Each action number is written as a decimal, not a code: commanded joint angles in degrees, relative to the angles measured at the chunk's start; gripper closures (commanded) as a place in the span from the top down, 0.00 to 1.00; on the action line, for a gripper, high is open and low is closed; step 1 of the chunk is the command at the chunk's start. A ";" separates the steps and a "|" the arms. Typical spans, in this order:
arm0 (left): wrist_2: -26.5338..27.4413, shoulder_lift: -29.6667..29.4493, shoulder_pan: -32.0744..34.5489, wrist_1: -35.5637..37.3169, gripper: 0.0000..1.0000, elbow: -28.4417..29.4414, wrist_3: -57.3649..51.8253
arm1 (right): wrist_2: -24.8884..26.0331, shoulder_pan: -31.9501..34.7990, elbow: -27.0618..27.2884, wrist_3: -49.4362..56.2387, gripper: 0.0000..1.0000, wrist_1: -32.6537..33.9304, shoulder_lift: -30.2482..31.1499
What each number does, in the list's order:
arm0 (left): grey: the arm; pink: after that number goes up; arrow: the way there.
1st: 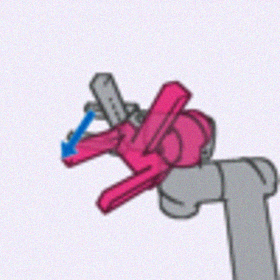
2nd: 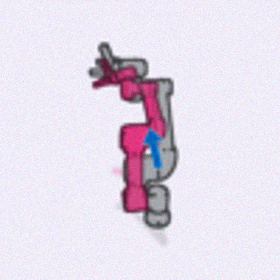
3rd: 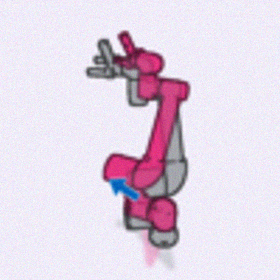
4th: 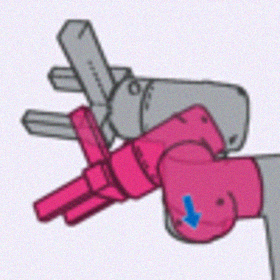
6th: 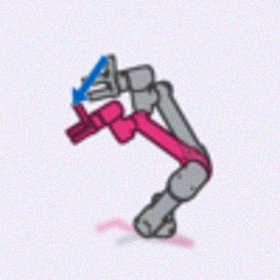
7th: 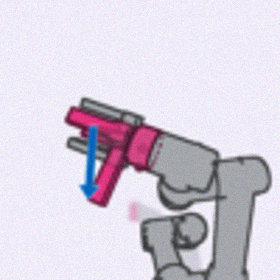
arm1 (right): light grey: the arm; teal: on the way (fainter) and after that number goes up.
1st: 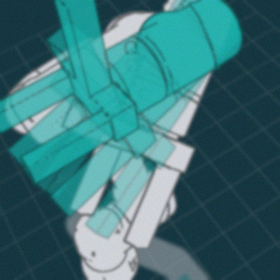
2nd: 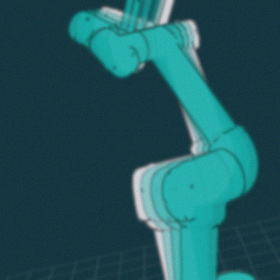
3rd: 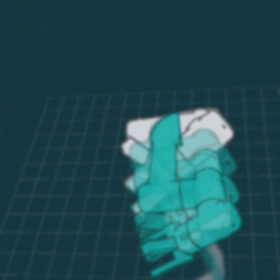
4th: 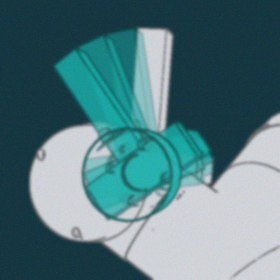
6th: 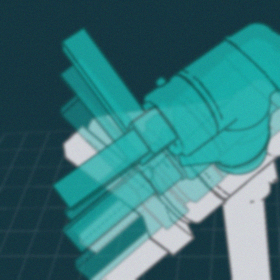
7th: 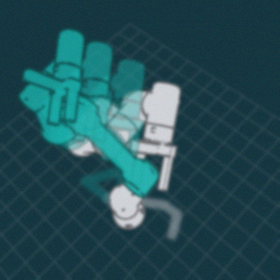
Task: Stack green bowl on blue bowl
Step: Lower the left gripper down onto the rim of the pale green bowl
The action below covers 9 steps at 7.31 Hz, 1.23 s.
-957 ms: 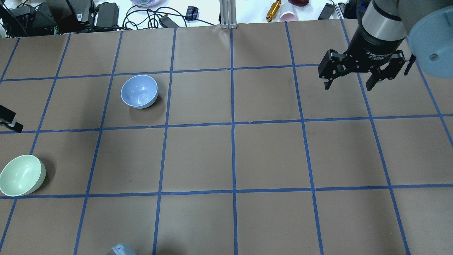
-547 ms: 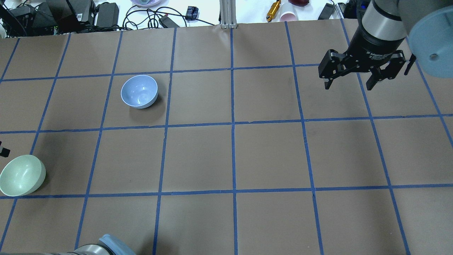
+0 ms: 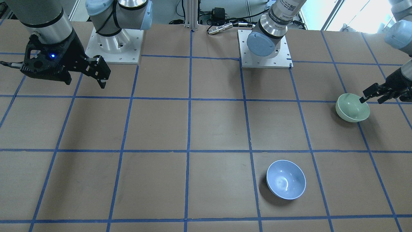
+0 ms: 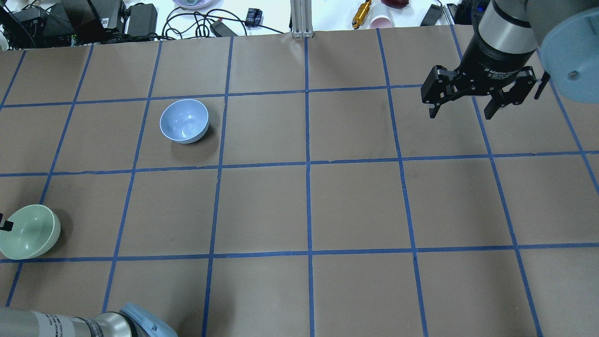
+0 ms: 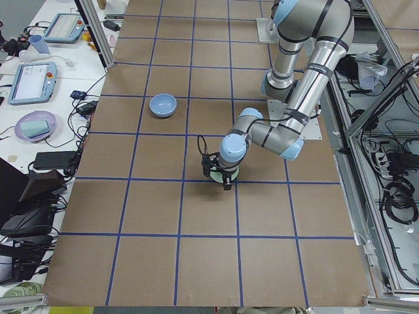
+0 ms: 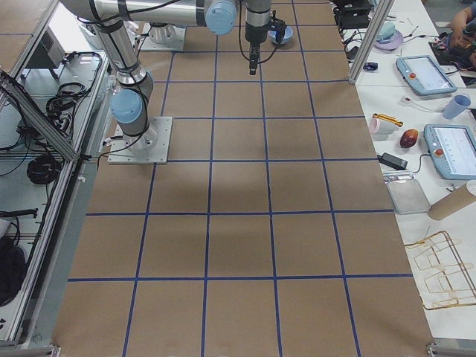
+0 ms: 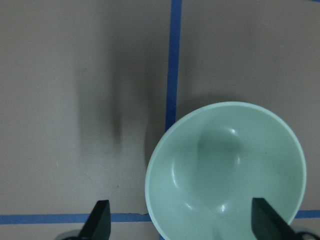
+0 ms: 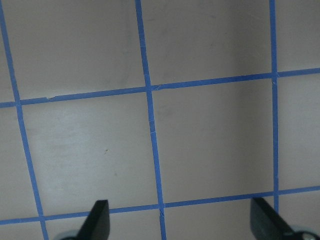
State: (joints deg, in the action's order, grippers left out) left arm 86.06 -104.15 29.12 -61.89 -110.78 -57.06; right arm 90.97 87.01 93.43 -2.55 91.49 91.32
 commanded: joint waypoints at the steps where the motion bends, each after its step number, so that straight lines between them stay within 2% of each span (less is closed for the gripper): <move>1: -0.45 -0.44 -0.21 3.06 1.00 -3.01 0.02 | 0.00 0.00 0.00 0.00 1.00 0.00 0.00; 2: -0.54 -0.79 -0.21 7.35 1.00 -4.43 -0.50 | 0.00 0.00 0.00 0.00 1.00 0.00 0.00; 9: 0.07 -4.74 -0.21 9.49 1.00 -4.09 -3.06 | 0.00 0.00 0.00 0.00 1.00 0.00 0.00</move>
State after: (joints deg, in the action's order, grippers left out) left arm 86.09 -108.00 28.92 -53.47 -114.99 -60.03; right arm 90.97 87.01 93.43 -2.55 91.49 91.32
